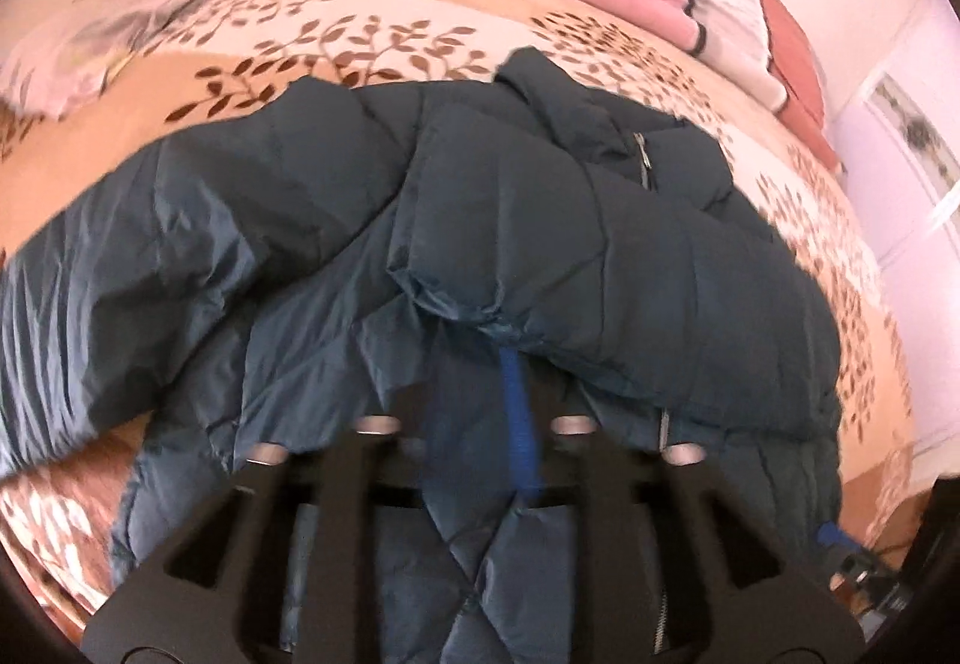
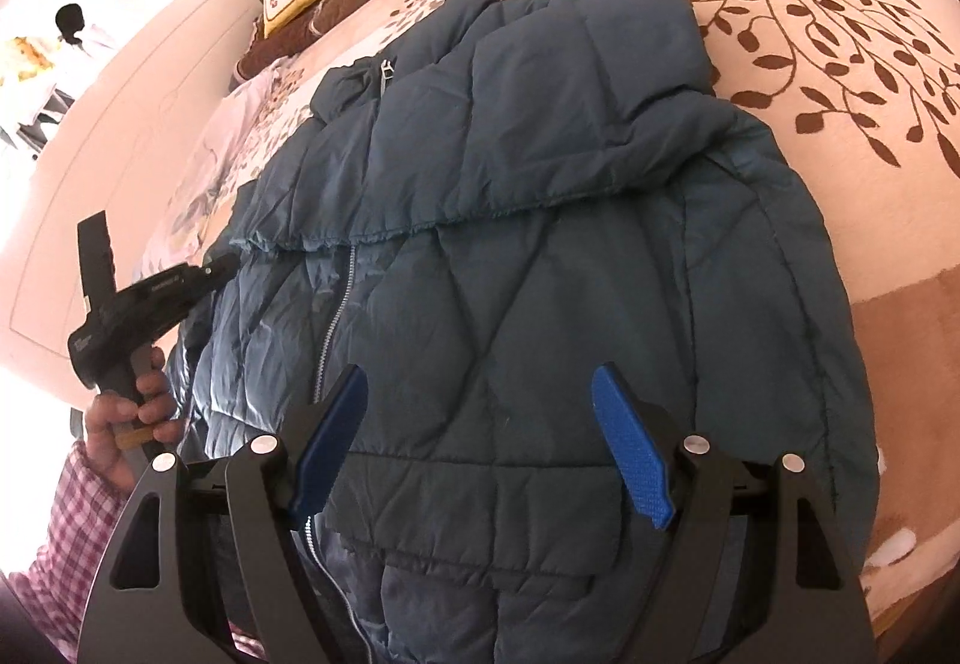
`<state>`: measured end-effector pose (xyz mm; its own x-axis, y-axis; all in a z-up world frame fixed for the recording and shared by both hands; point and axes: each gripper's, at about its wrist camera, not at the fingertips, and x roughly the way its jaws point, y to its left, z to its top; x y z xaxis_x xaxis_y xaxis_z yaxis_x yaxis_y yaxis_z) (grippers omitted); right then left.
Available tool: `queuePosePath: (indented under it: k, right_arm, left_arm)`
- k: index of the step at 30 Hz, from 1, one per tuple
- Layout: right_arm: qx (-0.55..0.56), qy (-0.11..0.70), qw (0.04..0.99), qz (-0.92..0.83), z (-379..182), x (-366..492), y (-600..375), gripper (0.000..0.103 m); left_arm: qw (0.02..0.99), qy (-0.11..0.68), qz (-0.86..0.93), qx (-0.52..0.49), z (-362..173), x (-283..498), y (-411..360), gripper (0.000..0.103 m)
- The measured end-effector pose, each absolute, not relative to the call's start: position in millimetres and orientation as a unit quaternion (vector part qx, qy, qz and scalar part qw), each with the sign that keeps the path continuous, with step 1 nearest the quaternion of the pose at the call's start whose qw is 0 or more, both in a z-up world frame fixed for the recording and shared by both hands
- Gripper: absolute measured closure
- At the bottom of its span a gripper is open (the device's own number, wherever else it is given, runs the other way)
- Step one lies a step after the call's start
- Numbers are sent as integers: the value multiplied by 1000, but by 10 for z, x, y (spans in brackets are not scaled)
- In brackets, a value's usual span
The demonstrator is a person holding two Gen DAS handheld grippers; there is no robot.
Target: Fold large clothes
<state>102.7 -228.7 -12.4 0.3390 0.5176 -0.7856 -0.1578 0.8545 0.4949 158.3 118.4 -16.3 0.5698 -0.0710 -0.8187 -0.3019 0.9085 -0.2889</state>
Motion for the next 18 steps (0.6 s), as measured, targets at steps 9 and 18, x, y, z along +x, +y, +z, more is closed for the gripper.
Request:
queuePosePath:
  k: [9, 18]
  right_arm:
    - [195, 507, 817, 193, -69, 1098, -2392, 27]
    - [207, 508, 819, 167, -146, 1137, -2542, 27]
  left_arm:
    - [812, 464, 80, -346, -425, 1880, 1490, 40]
    - [805, 431, 53, -404, -438, 1941, 1539, 91]
